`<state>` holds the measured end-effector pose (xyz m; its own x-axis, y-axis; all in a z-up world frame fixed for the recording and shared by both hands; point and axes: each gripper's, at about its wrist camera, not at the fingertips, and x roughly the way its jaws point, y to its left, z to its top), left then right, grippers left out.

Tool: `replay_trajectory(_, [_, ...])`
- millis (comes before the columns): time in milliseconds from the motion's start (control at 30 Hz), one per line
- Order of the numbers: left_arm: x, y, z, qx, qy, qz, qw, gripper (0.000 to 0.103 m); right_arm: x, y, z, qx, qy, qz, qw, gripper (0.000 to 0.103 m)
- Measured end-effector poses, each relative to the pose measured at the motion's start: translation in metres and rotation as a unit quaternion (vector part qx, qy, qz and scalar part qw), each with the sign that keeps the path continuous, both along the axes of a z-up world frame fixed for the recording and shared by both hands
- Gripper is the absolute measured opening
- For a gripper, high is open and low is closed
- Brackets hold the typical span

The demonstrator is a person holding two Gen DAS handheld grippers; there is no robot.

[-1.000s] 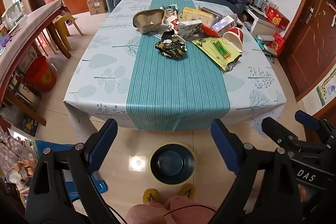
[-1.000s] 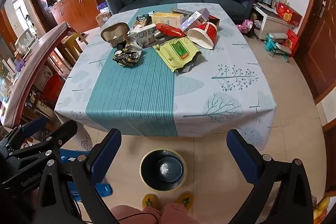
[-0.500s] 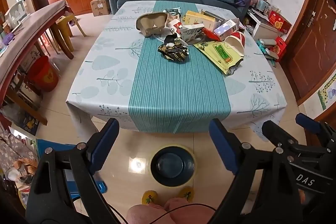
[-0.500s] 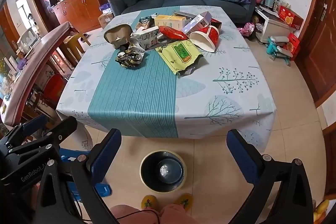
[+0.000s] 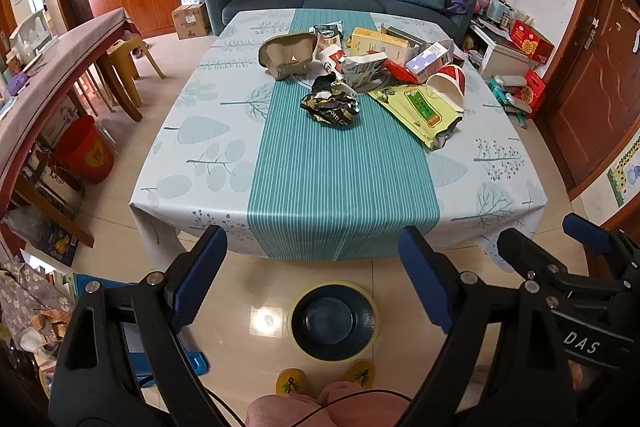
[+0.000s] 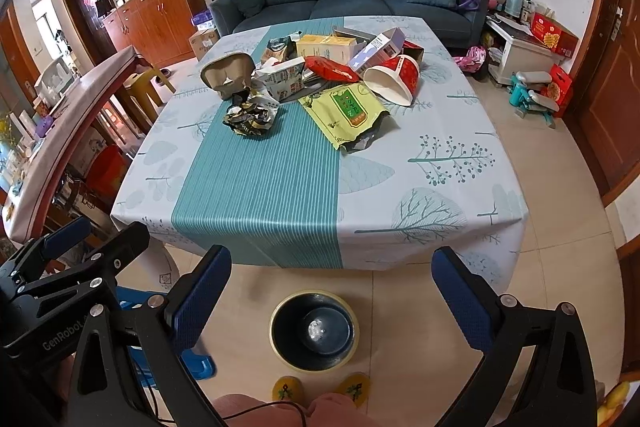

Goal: Collect trash

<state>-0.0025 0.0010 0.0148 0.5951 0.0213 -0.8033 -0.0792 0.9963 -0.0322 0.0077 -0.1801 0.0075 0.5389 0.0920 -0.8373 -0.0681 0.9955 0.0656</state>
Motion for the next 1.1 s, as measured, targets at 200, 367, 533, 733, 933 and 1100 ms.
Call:
replay_trajectory(200, [0.0, 0.0, 0.0, -0.001, 0.0, 0.001, 1.0, 0.086, 0.0005, 0.0001, 0.0, 0.0, 0.0, 0.001, 1.0, 0.102])
replay_trajectory(367, [0.0013, 0.001, -0.0003, 0.001, 0.001, 0.001, 1.0, 0.086, 0.0013, 0.0003, 0.0003, 0.001, 0.0, 0.002, 1.0, 0.102])
replay_trajectory(533, [0.001, 0.0011, -0.0005, 0.001, 0.001, 0.001, 1.0, 0.086, 0.0012, 0.0008, 0.0, 0.001, 0.0, 0.001, 1.0, 0.102])
replay_trajectory(733, [0.0024, 0.0022, -0.0007, 0.001, 0.0, 0.001, 1.0, 0.086, 0.0014, -0.0003, 0.0008, 0.001, -0.001, 0.002, 1.0, 0.102])
replay_trajectory(933, [0.0028, 0.0006, -0.0005, 0.001, 0.0, 0.0, 1.0, 0.086, 0.0013, -0.0006, 0.0014, 0.001, -0.001, 0.002, 1.0, 0.102])
replay_trajectory(1100, [0.002, -0.0007, 0.0001, 0.002, 0.0, 0.0, 1.0, 0.086, 0.0012, -0.001, 0.0019, 0.002, -0.001, 0.001, 1.0, 0.102])
